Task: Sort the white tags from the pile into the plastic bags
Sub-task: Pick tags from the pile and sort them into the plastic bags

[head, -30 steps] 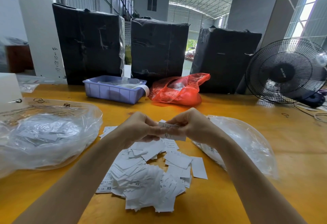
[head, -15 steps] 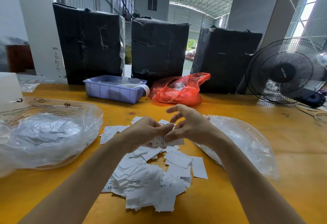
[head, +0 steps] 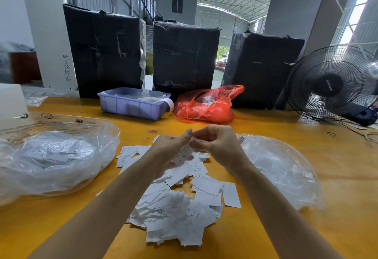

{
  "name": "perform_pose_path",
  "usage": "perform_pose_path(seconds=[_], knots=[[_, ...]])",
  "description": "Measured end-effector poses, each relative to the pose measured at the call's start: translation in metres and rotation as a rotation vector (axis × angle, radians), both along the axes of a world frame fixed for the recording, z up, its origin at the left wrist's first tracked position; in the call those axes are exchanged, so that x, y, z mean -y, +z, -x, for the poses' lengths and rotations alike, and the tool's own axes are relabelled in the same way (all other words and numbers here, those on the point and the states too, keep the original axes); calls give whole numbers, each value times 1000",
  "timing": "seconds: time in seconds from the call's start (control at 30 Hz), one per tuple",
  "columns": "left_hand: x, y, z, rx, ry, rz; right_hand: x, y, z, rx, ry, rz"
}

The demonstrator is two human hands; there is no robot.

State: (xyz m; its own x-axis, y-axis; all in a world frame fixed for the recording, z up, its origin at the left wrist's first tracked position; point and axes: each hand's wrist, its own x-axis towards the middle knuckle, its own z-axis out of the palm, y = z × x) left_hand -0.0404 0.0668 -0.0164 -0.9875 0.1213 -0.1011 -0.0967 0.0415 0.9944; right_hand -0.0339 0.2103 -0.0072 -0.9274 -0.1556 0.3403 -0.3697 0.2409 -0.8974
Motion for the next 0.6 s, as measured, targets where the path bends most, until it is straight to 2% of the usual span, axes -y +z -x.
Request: perform_pose_path(seconds=[0.2,0.27,0.37,0.43,0.6], knots=[[-5,-1,1,-1,65,-111,4,4,-4,203,91,173],[-3,0,1,18,51,-131,5,3,-4,186,94,169],[4,3,1,34,-19,-35,2,3,-2,76,8,114],[8,2,2,5,24,4,-1,2,0,21,-63,60],[7,1,4,-27,101,-28,-7,5,1,74,-50,56]])
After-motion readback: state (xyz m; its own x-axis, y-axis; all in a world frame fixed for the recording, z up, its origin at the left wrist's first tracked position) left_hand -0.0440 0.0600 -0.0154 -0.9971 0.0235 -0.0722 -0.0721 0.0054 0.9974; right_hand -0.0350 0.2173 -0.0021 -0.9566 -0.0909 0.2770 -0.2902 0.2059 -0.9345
